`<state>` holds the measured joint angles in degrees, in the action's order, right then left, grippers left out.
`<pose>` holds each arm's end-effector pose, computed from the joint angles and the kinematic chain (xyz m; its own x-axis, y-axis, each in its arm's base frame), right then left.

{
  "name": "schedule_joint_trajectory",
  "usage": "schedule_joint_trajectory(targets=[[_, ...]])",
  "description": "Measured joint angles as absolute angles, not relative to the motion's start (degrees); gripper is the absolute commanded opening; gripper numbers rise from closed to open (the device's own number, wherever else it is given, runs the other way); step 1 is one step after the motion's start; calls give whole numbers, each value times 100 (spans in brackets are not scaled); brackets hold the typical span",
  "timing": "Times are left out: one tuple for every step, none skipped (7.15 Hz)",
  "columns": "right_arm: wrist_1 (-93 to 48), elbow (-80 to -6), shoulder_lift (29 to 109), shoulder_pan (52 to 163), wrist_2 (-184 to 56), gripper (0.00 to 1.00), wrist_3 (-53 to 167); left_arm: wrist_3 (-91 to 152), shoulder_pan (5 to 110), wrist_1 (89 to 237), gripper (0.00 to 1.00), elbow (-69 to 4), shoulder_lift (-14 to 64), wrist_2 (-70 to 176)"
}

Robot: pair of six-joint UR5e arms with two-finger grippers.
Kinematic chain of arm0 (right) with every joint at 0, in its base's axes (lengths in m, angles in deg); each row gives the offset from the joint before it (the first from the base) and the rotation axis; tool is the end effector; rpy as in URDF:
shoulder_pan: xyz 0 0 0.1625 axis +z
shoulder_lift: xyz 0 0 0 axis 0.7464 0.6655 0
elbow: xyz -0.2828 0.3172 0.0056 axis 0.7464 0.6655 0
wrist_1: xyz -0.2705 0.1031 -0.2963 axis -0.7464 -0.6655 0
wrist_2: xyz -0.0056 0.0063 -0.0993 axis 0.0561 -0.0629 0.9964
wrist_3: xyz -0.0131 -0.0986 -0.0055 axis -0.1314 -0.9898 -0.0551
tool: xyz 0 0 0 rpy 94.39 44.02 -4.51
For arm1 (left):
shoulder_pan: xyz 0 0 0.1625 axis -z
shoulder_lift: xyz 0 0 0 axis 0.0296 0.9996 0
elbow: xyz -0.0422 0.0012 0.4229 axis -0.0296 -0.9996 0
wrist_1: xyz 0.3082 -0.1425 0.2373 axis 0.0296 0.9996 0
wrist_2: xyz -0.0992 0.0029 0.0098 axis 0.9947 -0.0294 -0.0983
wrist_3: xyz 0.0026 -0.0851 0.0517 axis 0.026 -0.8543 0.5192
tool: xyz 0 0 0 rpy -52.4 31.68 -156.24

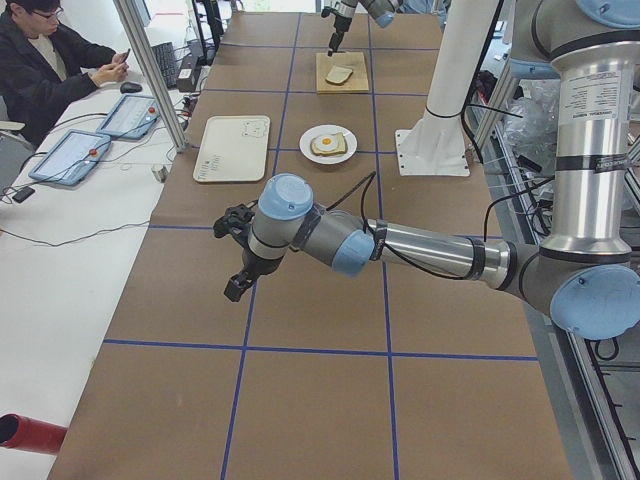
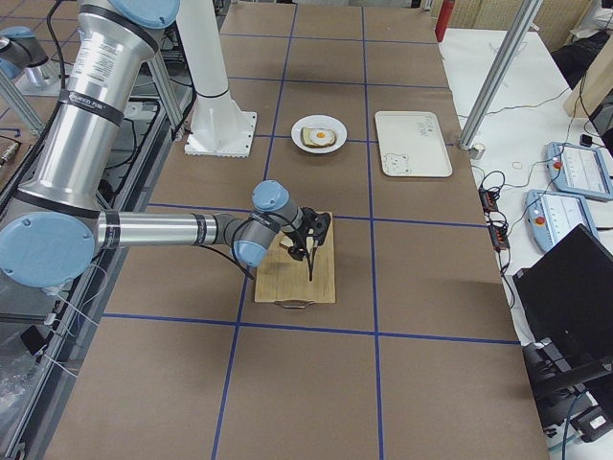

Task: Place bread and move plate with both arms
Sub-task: 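Reach the right gripper to the bread slice on the wooden board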

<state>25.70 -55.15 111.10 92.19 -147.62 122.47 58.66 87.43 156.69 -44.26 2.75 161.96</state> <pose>-0.1916 -0.3294 0.5772 0.4785 0.2764 0.8335 -0.4313 0.9007 -0.0511 -0.0612 -0.4897 0.5375 0.7324 0.5198 -0.4397 -0.1850 0.7734 0.6063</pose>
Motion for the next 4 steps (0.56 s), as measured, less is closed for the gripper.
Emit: schedule_joint_trajectory(targets=[[2591,-5628,11316,8841,-14386,64,12466,5856,8743,15676,98,-4429,256,16198],[2594,-5679,11448,8572,-14111,63,12550,5852,8743,15680,98,-4432,237,16202],[2591,-5698,11513,8361,-13884,63,12582,5850,8743,15681,98,-4433,226,16204],[2574,-5701,11516,8204,-13699,61,12591,5850,8742,15682,98,-4430,222,16205]])
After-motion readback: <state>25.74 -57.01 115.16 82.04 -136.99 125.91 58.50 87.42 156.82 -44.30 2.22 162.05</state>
